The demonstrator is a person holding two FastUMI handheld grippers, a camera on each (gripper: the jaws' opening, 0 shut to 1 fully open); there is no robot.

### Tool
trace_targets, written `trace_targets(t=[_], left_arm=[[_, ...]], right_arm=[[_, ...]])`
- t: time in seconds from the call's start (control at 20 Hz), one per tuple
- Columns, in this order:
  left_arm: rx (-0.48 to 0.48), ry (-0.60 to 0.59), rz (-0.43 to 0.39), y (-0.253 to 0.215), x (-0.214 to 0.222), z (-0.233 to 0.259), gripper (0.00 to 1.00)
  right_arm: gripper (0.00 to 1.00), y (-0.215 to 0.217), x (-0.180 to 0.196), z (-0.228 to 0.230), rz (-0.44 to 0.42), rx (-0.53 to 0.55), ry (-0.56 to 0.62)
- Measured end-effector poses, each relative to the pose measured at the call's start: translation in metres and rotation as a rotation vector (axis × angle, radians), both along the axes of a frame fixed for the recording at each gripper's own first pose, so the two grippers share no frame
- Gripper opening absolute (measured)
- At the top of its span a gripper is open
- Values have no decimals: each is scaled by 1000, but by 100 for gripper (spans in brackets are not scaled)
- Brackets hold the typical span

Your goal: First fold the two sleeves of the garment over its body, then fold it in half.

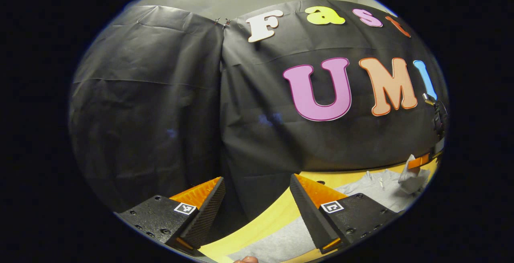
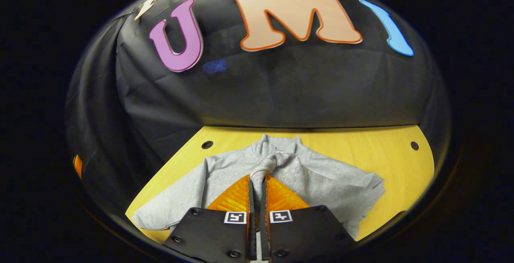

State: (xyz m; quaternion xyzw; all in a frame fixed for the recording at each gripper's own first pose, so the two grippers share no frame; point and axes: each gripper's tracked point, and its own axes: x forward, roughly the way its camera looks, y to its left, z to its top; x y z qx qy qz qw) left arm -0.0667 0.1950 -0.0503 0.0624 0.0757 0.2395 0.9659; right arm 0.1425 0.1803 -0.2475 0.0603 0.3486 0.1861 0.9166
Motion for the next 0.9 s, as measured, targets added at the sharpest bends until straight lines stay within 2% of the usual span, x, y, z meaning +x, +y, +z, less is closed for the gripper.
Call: trace_targets(t=[0.25,0.5,0.65,0.75,0.8,0.85,0.9], left_arm=[[23,22,53,28,-21,-2,96],[41,48,114,55,-48,-6,96],[33,72,143,67,-60,-16,96],[22,96,160,74,-67,-27,99],[17,108,163,76,-69,-32,99],[12,118,164,77,-70,-37,99],[8,128,163,77,-71,-44,96]], right_arm=[[7,49,-12,-42,88,-41,65],[5,75,-22,-78,114,-74,150],[12,89,-29,-87,121,-64,199],[10,100,-35,-82,139,-26,214],[23,110,-40,-77,152,5,217],[29,118,-44,-76,163,21,210],[28,122,-44,-70,178,35,189]])
